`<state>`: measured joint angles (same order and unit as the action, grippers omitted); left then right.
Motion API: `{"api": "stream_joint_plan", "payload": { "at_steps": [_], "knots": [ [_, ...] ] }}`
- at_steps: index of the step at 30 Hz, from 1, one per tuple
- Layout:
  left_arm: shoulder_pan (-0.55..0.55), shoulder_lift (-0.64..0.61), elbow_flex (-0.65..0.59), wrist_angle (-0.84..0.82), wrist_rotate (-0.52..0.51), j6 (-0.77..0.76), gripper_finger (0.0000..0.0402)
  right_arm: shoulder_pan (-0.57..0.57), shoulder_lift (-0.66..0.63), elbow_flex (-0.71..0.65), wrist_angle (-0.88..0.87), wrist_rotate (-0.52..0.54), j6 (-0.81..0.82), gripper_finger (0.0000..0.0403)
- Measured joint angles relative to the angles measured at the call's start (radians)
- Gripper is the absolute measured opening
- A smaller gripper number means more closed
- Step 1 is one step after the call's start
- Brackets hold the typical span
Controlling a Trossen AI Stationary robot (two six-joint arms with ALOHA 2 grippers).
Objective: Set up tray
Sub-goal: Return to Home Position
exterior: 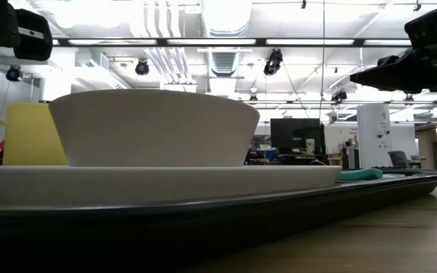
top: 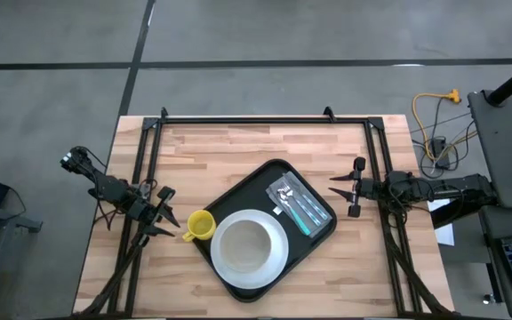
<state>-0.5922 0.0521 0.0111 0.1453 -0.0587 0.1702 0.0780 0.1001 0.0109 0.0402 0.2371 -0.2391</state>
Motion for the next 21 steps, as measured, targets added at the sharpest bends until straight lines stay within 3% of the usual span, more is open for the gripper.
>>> {"api": "stream_joint_plan", "payload": {
  "at_steps": [21],
  "knots": [
    [0.000,0.000,0.000,0.000,0.000,0.000,0.0116,0.000,0.000,0.000,0.000,-0.001,-0.002,0.0128]
  ]
}}
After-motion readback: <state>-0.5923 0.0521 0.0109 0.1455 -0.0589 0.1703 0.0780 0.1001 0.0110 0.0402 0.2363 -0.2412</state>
